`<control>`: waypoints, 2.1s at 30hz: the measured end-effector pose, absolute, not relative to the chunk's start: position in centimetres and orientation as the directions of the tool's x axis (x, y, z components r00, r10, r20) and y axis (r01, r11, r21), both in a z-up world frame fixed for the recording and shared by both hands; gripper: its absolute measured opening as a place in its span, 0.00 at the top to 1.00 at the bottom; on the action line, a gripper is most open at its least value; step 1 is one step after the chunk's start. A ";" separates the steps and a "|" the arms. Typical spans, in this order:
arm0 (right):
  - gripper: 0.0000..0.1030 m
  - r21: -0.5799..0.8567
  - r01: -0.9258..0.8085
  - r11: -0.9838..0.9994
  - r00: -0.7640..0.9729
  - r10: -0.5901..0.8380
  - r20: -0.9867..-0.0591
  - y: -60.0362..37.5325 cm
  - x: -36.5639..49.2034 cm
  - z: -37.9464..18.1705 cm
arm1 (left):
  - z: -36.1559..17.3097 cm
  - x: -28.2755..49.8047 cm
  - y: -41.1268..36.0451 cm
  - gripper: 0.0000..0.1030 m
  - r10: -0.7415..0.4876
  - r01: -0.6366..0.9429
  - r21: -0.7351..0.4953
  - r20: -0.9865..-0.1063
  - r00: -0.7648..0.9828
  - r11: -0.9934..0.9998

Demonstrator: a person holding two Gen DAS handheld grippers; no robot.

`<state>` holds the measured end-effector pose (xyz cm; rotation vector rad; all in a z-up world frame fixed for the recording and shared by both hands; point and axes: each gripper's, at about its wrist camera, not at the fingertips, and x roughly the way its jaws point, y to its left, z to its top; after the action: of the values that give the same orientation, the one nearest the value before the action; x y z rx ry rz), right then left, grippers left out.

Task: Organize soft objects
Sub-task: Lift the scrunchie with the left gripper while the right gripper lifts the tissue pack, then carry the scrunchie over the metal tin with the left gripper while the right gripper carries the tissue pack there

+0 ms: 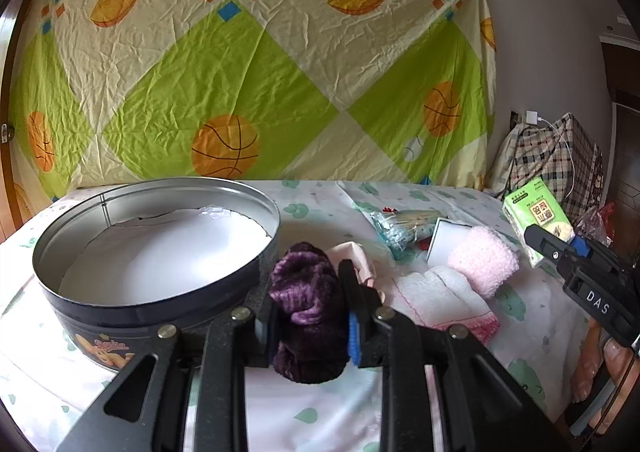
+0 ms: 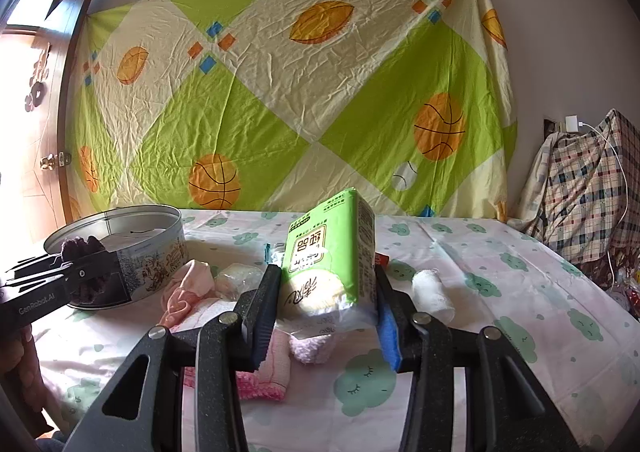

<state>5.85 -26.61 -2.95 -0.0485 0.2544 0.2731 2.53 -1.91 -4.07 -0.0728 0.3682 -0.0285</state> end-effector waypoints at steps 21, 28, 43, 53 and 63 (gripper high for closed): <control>0.55 -0.025 -0.406 0.913 0.881 0.385 -0.274 -21.2 5.0 -3.0 | -4.1 1.7 1.9 0.77 0.013 -0.059 -0.122 -0.348 0.937 0.991; 0.55 -0.020 -0.463 0.886 0.849 0.436 -0.298 -18.9 5.1 -2.9 | -4.1 1.5 3.0 0.77 0.027 -0.077 -0.125 -0.364 0.931 0.989; 0.55 -0.021 -0.558 0.830 0.790 0.524 -0.319 -14.6 4.4 -2.9 | -4.0 1.0 4.2 0.77 0.029 -0.078 -0.132 -0.338 0.941 0.988; 0.55 -0.015 -0.590 0.807 0.768 0.556 -0.317 -12.9 4.3 -2.7 | -3.6 0.8 5.3 0.77 0.044 -0.092 -0.135 -0.325 0.945 0.987; 0.55 -0.009 -0.607 0.795 0.754 0.572 -0.324 -11.2 4.5 -2.5 | -3.3 0.3 6.6 0.77 0.063 -0.117 -0.150 -0.326 0.943 0.982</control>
<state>4.48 -11.21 -2.50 -0.1159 0.3149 0.6447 0.30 6.64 -3.34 -0.1686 0.3259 0.0923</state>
